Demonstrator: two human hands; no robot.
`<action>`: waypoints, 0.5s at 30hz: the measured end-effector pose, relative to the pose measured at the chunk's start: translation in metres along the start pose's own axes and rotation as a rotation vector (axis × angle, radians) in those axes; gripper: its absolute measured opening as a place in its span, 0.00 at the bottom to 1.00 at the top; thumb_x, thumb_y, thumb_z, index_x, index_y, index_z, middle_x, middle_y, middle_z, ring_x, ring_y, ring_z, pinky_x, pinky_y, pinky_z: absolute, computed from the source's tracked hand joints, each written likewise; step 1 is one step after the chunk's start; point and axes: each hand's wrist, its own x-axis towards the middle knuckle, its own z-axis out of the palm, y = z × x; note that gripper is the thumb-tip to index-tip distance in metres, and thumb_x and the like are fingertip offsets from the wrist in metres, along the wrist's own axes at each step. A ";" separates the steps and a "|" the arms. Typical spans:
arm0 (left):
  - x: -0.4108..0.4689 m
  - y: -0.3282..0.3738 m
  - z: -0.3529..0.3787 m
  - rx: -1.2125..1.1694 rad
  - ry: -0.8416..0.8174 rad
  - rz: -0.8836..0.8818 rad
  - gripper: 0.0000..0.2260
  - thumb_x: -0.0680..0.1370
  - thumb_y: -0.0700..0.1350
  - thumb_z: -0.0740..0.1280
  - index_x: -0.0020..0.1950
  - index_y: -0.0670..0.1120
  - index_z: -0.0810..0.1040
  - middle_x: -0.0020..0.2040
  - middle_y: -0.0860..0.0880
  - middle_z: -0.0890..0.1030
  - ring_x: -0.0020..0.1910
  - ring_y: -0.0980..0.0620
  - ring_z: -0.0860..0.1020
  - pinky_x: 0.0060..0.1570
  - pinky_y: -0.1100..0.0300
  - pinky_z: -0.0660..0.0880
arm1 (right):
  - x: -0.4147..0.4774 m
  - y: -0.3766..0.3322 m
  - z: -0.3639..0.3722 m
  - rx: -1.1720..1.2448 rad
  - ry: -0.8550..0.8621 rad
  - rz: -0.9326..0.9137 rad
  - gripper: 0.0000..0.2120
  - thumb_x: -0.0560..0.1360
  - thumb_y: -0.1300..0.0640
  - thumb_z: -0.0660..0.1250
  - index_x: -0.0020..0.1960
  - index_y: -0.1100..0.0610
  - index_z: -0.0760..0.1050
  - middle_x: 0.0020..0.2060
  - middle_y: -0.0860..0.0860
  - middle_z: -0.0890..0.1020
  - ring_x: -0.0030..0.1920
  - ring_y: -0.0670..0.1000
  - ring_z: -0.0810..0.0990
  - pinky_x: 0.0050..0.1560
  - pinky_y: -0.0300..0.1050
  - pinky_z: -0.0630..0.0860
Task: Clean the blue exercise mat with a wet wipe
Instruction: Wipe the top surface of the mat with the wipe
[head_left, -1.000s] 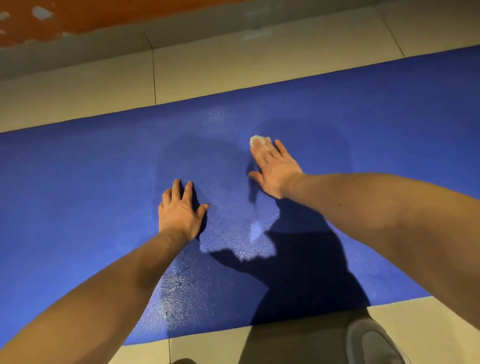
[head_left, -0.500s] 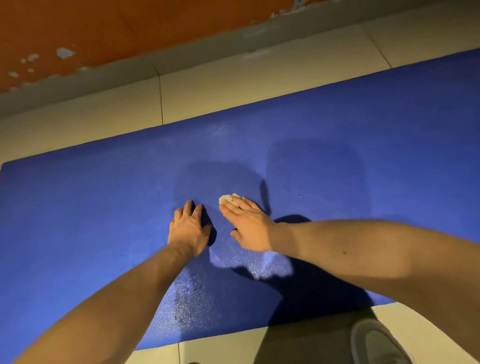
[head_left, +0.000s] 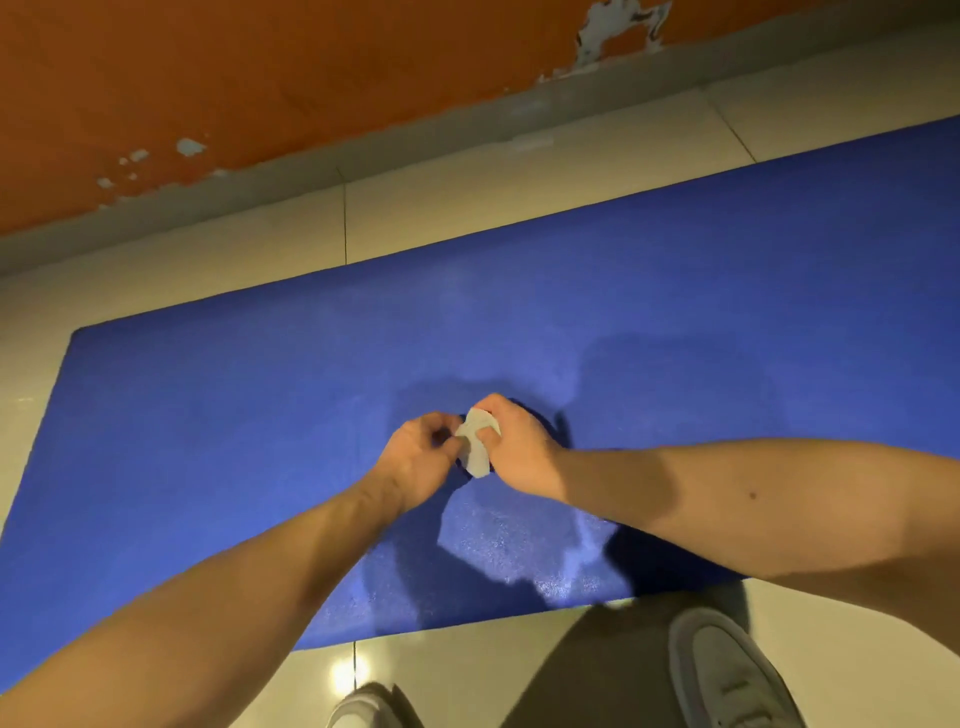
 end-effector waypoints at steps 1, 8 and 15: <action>-0.007 0.004 0.000 -0.029 -0.002 0.005 0.04 0.80 0.43 0.67 0.53 0.47 0.81 0.43 0.54 0.83 0.42 0.56 0.79 0.38 0.73 0.70 | -0.006 -0.004 -0.003 0.053 -0.006 0.033 0.10 0.82 0.67 0.56 0.61 0.61 0.72 0.52 0.56 0.80 0.48 0.53 0.76 0.37 0.31 0.74; -0.059 0.057 -0.027 -0.010 0.015 0.133 0.05 0.78 0.36 0.71 0.52 0.36 0.80 0.39 0.47 0.80 0.33 0.56 0.76 0.33 0.72 0.71 | -0.042 -0.047 -0.048 0.259 -0.094 0.181 0.07 0.77 0.56 0.69 0.53 0.57 0.76 0.44 0.54 0.82 0.42 0.55 0.79 0.43 0.49 0.76; -0.119 0.124 -0.065 0.118 0.161 0.306 0.10 0.74 0.44 0.76 0.49 0.44 0.78 0.39 0.47 0.80 0.32 0.54 0.73 0.33 0.59 0.72 | -0.084 -0.117 -0.102 0.489 -0.135 0.291 0.15 0.78 0.55 0.72 0.62 0.58 0.76 0.54 0.53 0.86 0.55 0.51 0.84 0.67 0.48 0.75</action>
